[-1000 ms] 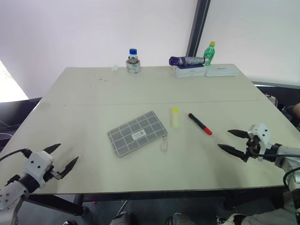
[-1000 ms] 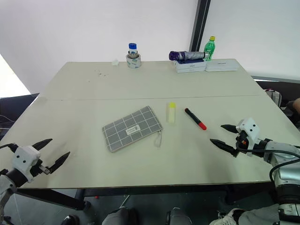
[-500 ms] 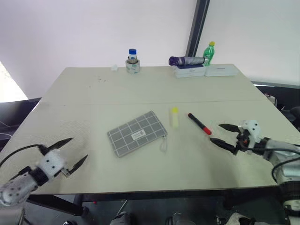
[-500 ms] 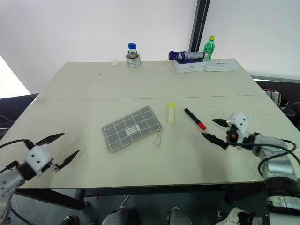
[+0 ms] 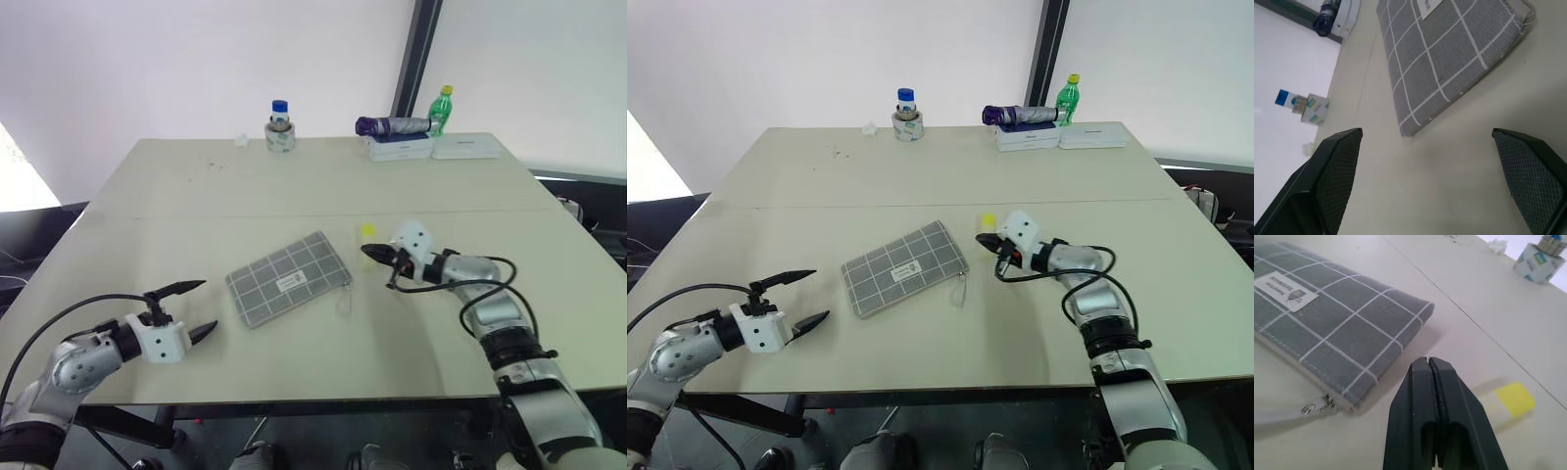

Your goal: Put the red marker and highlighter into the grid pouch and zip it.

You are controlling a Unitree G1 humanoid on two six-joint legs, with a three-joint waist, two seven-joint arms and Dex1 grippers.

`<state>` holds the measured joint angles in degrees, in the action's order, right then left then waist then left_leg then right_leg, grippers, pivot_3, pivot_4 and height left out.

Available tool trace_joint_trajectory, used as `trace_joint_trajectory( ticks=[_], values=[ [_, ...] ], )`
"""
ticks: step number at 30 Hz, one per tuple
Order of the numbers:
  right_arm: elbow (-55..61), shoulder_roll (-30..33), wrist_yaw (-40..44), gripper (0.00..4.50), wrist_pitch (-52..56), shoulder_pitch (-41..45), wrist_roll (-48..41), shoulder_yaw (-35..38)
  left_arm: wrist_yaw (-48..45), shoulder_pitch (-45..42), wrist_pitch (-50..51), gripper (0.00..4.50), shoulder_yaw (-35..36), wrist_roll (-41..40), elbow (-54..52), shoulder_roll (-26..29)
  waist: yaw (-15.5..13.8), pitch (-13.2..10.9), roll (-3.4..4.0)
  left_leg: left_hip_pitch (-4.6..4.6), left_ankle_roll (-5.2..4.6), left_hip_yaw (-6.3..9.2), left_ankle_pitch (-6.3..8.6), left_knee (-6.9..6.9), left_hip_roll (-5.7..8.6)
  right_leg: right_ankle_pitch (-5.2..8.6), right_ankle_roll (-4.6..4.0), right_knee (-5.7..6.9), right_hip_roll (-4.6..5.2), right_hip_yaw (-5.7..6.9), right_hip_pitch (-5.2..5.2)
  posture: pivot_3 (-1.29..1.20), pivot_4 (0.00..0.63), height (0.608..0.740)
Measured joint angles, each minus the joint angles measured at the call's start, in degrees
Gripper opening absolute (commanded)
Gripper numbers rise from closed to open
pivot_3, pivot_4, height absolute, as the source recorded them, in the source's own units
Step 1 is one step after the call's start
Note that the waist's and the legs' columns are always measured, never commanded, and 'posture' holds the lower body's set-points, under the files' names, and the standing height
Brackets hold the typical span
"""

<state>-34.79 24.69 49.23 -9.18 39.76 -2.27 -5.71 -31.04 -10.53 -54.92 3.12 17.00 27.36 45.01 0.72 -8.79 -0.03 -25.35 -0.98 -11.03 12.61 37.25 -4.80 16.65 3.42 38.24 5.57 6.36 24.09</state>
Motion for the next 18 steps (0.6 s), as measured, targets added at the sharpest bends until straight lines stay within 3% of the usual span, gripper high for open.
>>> trace_joint_trajectory(
  ticks=[11, 18],
  values=[
    [-9.27, -2.11, -6.88, 0.05, -7.53, 3.34, 8.66, -4.79, 6.24, -6.3, -3.69, 4.5, -6.4, 5.79, 4.25, -0.28, -0.03, 0.02, 0.07, 0.02, 0.05, -0.15, -0.03, 0.0, 0.02, 0.01, 0.02, 0.07, 0.0, -0.01, 0.01, 0.0, 0.15, 0.74],
    [-9.86, -3.88, -7.48, 0.05, -7.93, 3.57, 8.89, -5.14, 8.43, -9.62, -4.95, 4.5, -9.66, 8.39, 5.78, -0.75, -0.08, 0.06, 0.12, 0.02, 0.05, -0.26, -0.04, 0.01, 0.02, 0.01, 0.02, 0.08, 0.0, -0.02, -0.01, 0.0, 0.15, 0.74]
  ],
)
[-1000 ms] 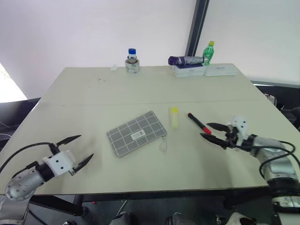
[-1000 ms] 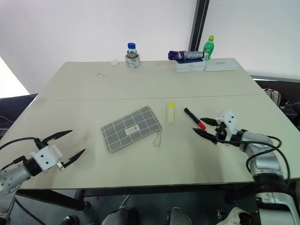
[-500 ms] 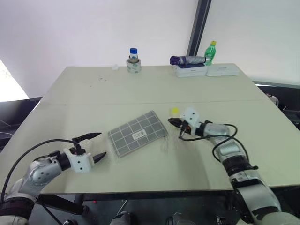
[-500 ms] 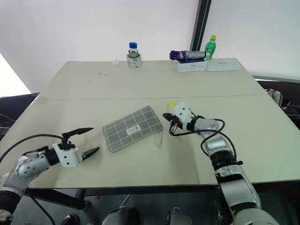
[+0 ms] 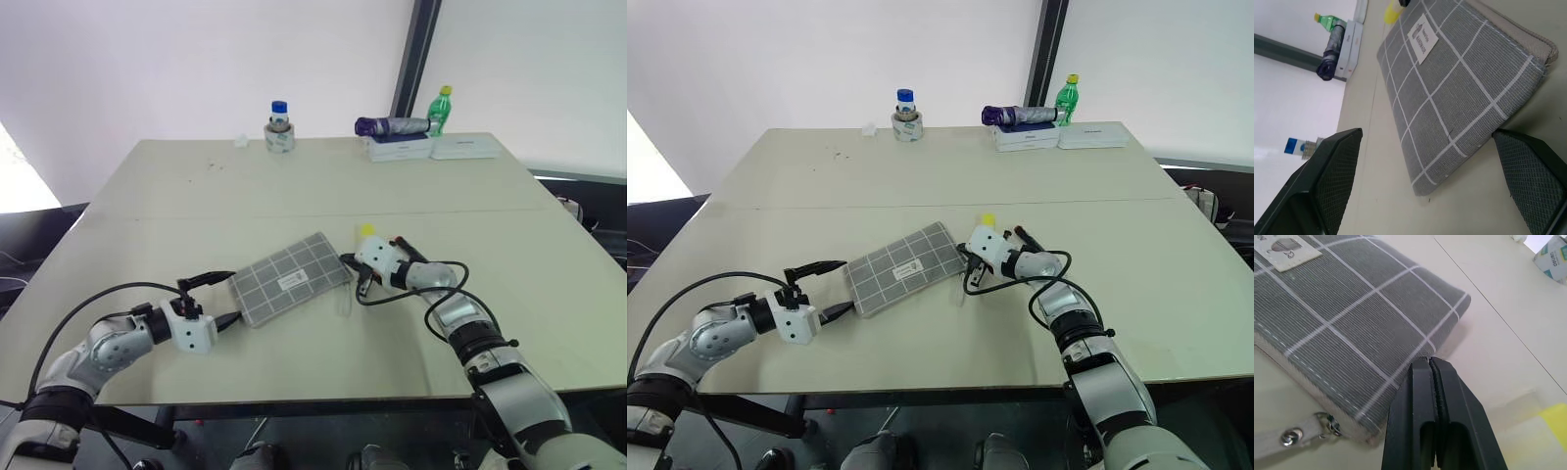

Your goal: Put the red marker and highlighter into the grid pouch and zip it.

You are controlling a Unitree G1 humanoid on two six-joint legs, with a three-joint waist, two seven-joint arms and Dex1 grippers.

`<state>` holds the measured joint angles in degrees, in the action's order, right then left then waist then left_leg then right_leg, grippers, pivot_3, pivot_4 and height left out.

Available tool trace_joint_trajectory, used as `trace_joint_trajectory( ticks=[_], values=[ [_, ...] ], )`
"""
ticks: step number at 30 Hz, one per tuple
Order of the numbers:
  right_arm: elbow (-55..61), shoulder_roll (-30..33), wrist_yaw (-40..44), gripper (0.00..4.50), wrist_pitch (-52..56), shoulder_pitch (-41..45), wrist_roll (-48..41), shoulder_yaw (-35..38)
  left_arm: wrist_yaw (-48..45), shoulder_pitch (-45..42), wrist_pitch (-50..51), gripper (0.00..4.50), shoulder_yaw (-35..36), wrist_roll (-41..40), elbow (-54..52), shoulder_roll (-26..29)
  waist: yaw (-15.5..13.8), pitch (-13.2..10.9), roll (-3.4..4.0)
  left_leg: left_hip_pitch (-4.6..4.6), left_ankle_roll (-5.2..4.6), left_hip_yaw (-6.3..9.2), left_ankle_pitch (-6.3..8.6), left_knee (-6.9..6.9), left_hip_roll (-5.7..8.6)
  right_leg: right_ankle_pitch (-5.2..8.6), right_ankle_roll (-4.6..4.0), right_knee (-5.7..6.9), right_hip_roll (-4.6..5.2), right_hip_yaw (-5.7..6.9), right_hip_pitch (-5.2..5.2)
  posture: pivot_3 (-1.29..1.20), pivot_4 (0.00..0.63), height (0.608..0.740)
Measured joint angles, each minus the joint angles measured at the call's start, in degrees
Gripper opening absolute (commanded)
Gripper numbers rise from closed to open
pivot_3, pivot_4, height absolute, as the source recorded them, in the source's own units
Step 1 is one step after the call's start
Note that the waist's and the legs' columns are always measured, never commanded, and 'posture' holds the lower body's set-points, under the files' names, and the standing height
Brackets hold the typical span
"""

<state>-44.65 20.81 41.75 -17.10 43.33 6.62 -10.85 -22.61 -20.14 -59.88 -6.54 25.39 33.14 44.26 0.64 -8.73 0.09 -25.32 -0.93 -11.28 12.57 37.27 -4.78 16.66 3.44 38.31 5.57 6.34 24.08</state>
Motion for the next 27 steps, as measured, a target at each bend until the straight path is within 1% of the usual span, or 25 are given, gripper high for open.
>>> trace_joint_trajectory(
  ticks=[10, 18, 22, 27],
  values=[
    [0.0, -0.74, -0.82, 0.05, -0.26, 0.02, 0.63, -0.56, 0.4, -0.81, -0.88, 4.5, -2.2, -0.15, -0.07, 0.73, 0.21, 0.02, 0.03, 0.01, 0.0, 0.0, 0.0, 0.0, -0.01, 0.0, 0.0, 0.0, 0.0, 0.0, 0.0, 0.0, 0.15, 0.74],
    [0.35, 0.68, -2.61, 0.05, 0.38, 1.58, 2.3, -0.65, 0.24, 2.27, -1.85, 4.5, -2.39, -1.12, -3.61, 2.75, 0.55, 0.02, 0.03, 0.01, 0.01, 0.0, 0.0, -0.04, -0.03, 0.01, 0.01, 0.04, -0.02, -0.09, 0.11, 0.0, 0.15, 0.74],
    [0.32, 0.98, -3.03, 0.05, 1.06, 2.87, 3.09, -0.7, 0.6, 2.5, -1.67, 4.5, -2.56, -0.88, -4.18, 2.74, 0.45, 0.02, 0.04, 0.01, 0.01, -0.12, 0.0, -0.05, -0.03, 0.01, 0.01, 0.04, -0.03, -0.13, 0.13, 0.0, 0.15, 0.74],
    [-0.77, 0.98, -3.17, 0.05, 1.34, 2.63, 5.85, -3.02, 1.93, 1.94, -0.81, 4.5, -2.96, 0.45, -4.18, 1.58, 0.08, 0.04, 0.07, 0.02, 0.01, -0.16, 0.0, -0.03, -0.02, 0.01, 0.01, 0.04, -0.01, -0.13, 0.1, 0.0, 0.15, 0.74]
  ],
)
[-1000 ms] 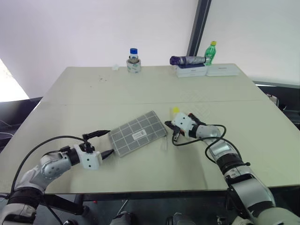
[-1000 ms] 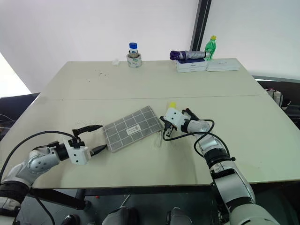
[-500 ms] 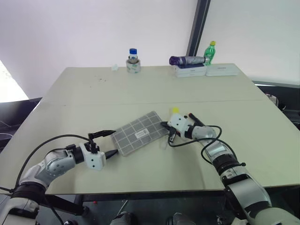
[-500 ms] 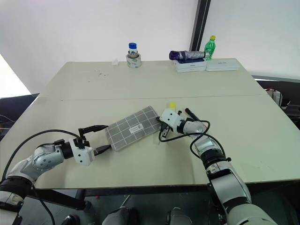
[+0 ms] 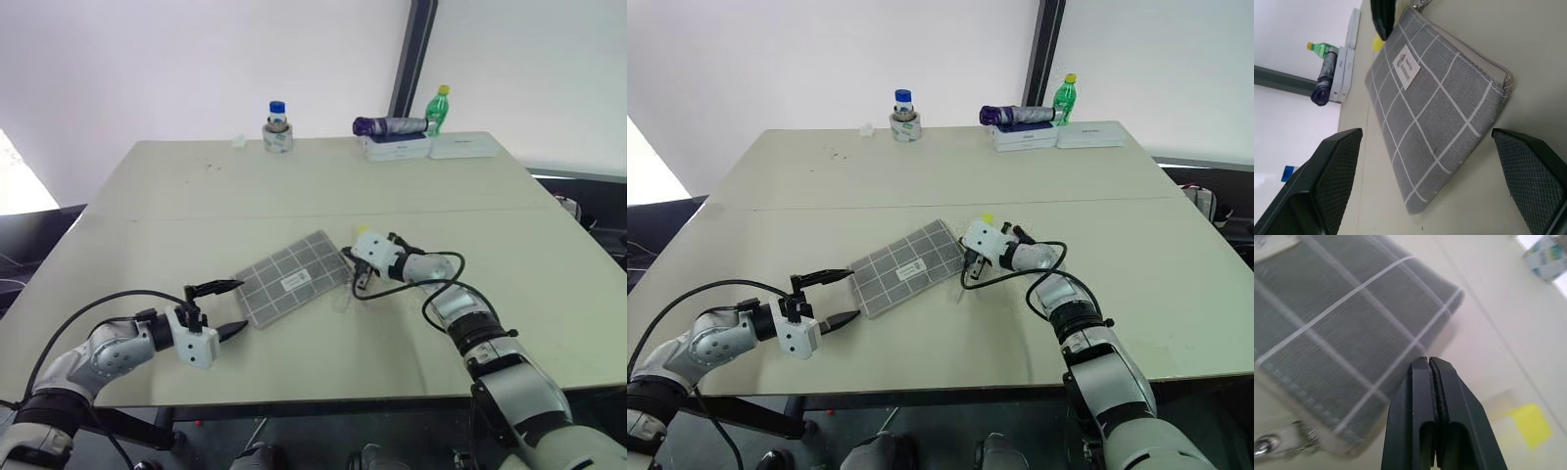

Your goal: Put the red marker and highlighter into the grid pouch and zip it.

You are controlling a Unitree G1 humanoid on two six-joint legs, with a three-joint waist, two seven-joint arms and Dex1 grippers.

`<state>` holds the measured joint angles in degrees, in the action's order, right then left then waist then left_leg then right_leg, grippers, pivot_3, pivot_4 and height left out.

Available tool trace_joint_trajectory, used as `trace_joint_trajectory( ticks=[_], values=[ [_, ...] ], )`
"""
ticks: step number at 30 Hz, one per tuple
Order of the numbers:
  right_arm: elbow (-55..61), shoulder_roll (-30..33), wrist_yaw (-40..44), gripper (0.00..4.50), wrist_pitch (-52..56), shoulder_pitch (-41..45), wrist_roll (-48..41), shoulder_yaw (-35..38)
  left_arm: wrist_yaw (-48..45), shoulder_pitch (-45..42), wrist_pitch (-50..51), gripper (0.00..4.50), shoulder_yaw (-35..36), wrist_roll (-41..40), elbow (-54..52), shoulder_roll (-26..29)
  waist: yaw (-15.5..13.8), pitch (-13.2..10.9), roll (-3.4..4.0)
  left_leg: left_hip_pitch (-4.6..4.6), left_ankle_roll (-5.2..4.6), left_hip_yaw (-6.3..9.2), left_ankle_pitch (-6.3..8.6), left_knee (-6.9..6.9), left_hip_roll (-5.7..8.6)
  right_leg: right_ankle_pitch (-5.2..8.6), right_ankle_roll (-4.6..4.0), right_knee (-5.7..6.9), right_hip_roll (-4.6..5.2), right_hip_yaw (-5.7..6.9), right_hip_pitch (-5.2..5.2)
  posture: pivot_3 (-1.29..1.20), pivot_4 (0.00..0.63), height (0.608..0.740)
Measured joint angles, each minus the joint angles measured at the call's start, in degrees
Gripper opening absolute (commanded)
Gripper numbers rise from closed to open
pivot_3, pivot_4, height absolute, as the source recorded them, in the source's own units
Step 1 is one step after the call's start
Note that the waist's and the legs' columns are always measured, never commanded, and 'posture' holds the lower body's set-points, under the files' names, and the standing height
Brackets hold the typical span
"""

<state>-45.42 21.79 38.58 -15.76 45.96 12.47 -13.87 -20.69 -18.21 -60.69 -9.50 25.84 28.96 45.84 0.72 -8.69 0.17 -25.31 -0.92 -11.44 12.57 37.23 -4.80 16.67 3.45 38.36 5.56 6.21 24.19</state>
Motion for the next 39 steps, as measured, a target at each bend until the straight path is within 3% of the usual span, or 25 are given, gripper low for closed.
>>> trace_joint_trajectory(
  ticks=[13, 16, 23, 33, 38, 39],
  values=[
    [0.0, -0.04, -0.45, 0.05, -1.61, -0.21, 1.93, -1.38, 0.49, -2.6, 0.49, 4.5, -1.73, 1.78, 0.47, -1.6, -0.06, 0.03, 0.05, 0.03, 0.0, 0.01, 0.0, 0.01, 0.01, 0.0, 0.0, 0.01, 0.0, 0.0, -0.05, 0.0, 0.15, 0.74],
    [0.0, -0.12, -0.35, 0.0, -1.65, -0.24, 1.93, -1.38, -0.2, -3.54, 0.57, 3.62, -2.84, 1.53, 1.52, -2.16, -0.07, 0.04, 0.07, 0.03, 0.0, 0.0, 0.0, 0.02, 0.01, 0.0, 0.0, 0.01, 0.0, 0.0, -0.06, 0.0, 0.15, 0.74],
    [0.0, -0.29, -0.09, 0.0, -1.71, -0.36, 1.93, -1.39, -1.52, -5.17, 1.0, 0.19, -4.55, 0.84, 3.15, -2.86, -0.06, 0.17, 0.29, 0.06, 0.0, -0.01, 0.0, 0.03, 0.02, 0.0, 0.0, 0.02, 0.0, 0.0, -0.09, 0.0, 0.15, 0.74],
    [0.03, -0.3, 0.23, 0.0, -1.93, -0.51, 1.68, -1.34, -6.64, -4.21, 4.93, 0.08, -4.36, -6.98, 2.73, -3.41, 0.21, 0.33, 0.55, 0.18, 0.0, 0.0, 0.0, 0.01, 0.01, 0.0, 0.01, 0.04, -0.01, -0.04, -0.16, 0.0, 0.15, 0.74],
    [3.03, -0.48, 3.01, 0.0, -1.05, -0.99, -2.61, 0.22, -8.67, -2.1, 8.25, 0.08, -3.13, -11.69, 0.35, -4.49, 0.36, 0.33, 0.55, 0.17, 0.0, 0.11, 0.0, 0.0, 0.0, 0.01, 0.01, 0.04, -0.01, -0.06, -0.14, 0.0, 0.15, 0.74],
    [4.28, -0.54, 4.2, 0.25, 0.1, -1.27, -4.14, 0.97, -9.41, -1.27, 9.8, 0.03, -2.95, -13.6, -0.72, -5.01, 0.34, 0.33, 0.55, 0.17, -0.01, 0.13, 0.0, 0.0, 0.0, 0.01, 0.01, 0.04, -0.01, -0.07, -0.14, 0.0, 0.15, 0.74]
  ],
)
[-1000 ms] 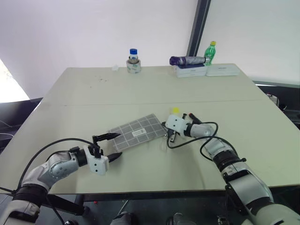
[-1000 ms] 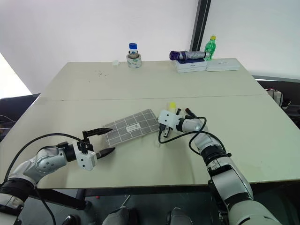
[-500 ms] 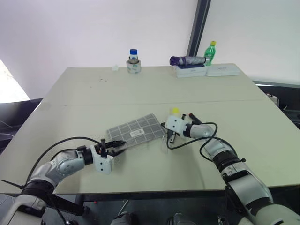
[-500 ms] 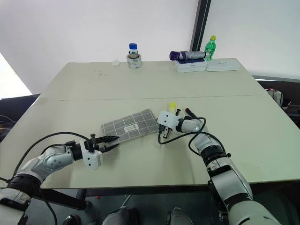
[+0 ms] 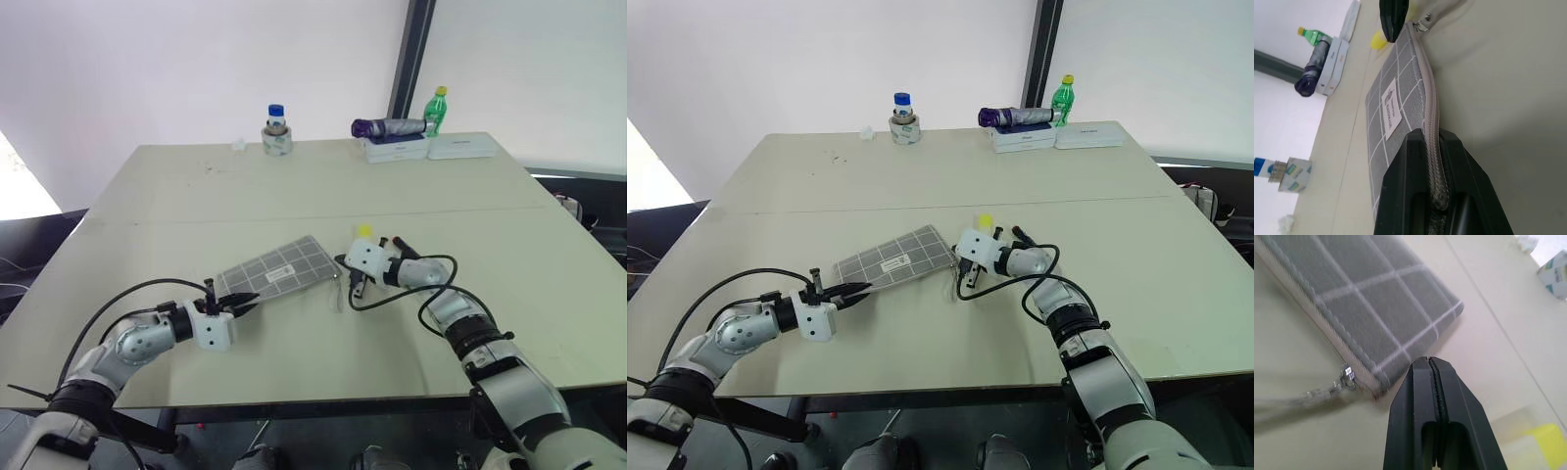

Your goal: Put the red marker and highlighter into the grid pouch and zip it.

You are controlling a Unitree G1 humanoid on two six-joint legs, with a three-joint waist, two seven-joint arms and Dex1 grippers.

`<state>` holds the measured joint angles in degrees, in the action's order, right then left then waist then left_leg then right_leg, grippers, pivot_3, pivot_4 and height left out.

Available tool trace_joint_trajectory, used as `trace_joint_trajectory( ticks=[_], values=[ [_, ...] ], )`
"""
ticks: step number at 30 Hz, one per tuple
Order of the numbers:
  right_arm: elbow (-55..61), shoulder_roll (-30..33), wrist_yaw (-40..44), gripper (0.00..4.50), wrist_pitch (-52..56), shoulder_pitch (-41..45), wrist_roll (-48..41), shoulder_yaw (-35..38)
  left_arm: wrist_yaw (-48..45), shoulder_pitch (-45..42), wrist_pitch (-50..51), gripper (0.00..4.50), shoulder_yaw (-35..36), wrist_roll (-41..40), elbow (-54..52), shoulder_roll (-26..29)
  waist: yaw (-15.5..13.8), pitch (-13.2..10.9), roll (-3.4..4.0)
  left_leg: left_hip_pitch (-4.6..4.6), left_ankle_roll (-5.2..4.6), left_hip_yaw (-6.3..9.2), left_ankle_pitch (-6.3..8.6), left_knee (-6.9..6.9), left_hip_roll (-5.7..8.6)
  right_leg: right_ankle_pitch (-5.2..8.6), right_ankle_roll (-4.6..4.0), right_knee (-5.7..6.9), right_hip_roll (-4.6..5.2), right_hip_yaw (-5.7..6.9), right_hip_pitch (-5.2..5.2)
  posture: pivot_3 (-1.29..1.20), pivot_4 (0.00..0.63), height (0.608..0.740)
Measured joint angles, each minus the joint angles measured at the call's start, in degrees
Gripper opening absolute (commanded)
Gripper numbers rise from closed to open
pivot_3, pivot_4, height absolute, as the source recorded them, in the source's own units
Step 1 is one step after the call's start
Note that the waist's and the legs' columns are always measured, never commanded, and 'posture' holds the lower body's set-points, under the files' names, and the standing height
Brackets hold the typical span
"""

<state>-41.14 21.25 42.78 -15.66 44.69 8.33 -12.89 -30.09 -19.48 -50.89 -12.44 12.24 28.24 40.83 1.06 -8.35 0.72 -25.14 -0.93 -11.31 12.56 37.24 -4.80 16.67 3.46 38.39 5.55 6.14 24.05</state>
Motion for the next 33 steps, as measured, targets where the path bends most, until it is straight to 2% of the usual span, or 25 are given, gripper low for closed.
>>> trace_joint_trajectory(
  ticks=[2, 3, 7, 9, 16, 21, 27, 28, 29, 33],
  values=[
    [4.13, -0.27, 2.96, 0.87, 5.58, -0.91, -5.37, 2.7, -1.51, 2.25, 3.79, 0.0, 0.4, -4.3, -3.1, -1.21, -0.03, -0.01, -0.02, -0.03, -0.01, 0.08, 0.0, 0.01, -0.01, 0.0, 0.0, 0.0, 0.0, -0.01, 0.0, 0.0, 0.15, 0.74],
    [5.71, -0.3, 3.65, 1.34, 8.16, -1.1, -7.53, 4.02, -2.13, 3.1, 5.26, 0.0, 0.49, -5.57, -4.39, -1.49, -0.05, -0.01, -0.02, -0.05, -0.01, 0.11, 0.0, 0.02, -0.01, 0.0, 0.0, 0.0, -0.01, 0.0, 0.01, 0.0, 0.15, 0.74],
    [16.88, 0.24, 6.11, 3.36, 22.17, -4.07, -16.5, 9.03, -3.3, 5.63, 9.51, 0.0, 1.31, -7.84, -8.73, -1.54, -0.09, -0.02, -0.04, -0.09, -0.02, 0.22, 0.01, 0.02, -0.02, 0.0, 0.0, -0.02, -0.01, 0.02, 0.02, 0.0, 0.15, 0.74],
    [23.09, 1.35, 7.01, 4.48, 29.51, -7.08, -18.68, 9.22, -3.33, 6.5, 10.78, 0.0, 2.28, -8.22, -10.09, -1.6, -0.05, -0.02, -0.04, -0.12, -0.06, 0.25, 0.04, 0.02, -0.02, 0.0, -0.01, -0.03, 0.0, 0.03, 0.04, 0.0, 0.15, 0.74],
    [34.49, 2.04, 3.51, 4.48, 45.8, -16.55, -19.67, 7.37, -2.11, 8.6, 13.39, 0.0, 4.43, -8.17, -12.72, -2.5, 0.07, -0.03, -0.06, -0.2, -0.29, 0.28, 0.17, 0.0, -0.01, -0.01, -0.02, -0.02, 0.0, 0.05, 0.17, 0.0, 0.15, 0.74],
    [37.89, -3.39, -3.45, 4.48, 49.76, -16.89, -19.18, 5.95, -2.1, 9.76, 13.81, 0.0, 4.6, -7.89, -13.12, -3.76, 0.13, -0.03, -0.06, -0.21, -0.27, 0.29, 0.17, -0.03, -0.03, -0.01, -0.02, -0.02, -0.06, 0.05, 0.19, 0.0, 0.15, 0.74],
    [34.74, -6.34, -6.99, 4.48, 49.96, -16.24, -18.03, 4.44, -1.95, 10.09, 13.72, 0.0, 4.92, -7.8, -13.2, -4.12, -0.14, -0.01, -0.11, -0.22, -0.28, 0.29, 0.17, 0.02, 0.0, -0.01, -0.02, -0.03, -0.02, 0.05, 0.16, 0.0, 0.15, 0.74],
    [34.27, -6.32, -7.0, 3.96, 50.05, -15.83, -18.01, 4.4, -1.89, 10.11, 13.72, 0.0, 4.99, -7.79, -13.23, -4.18, -0.08, 0.0, -0.13, -0.22, -0.28, 0.3, 0.17, 0.02, 0.0, -0.01, -0.02, -0.03, -0.02, 0.06, 0.15, 0.0, 0.15, 0.74],
    [33.93, -6.21, -7.04, 3.68, 50.06, -15.53, -17.84, 4.31, -1.83, 10.14, 13.72, 0.0, 5.06, -7.79, -13.27, -4.3, -0.06, 0.0, -0.13, -0.22, -0.28, 0.31, 0.17, 0.01, -0.01, -0.01, -0.02, -0.03, -0.03, 0.06, 0.16, 0.0, 0.15, 0.74],
    [32.87, -4.94, -6.93, 1.64, 49.21, -15.04, -16.81, 4.12, -1.45, 10.42, 13.72, 0.0, 5.6, -7.84, -13.69, -4.54, -0.01, 0.0, -0.13, -0.22, -0.28, 0.31, 0.17, 0.0, -0.01, -0.01, -0.02, -0.03, -0.03, 0.07, 0.16, 0.0, 0.15, 0.74]
  ],
)
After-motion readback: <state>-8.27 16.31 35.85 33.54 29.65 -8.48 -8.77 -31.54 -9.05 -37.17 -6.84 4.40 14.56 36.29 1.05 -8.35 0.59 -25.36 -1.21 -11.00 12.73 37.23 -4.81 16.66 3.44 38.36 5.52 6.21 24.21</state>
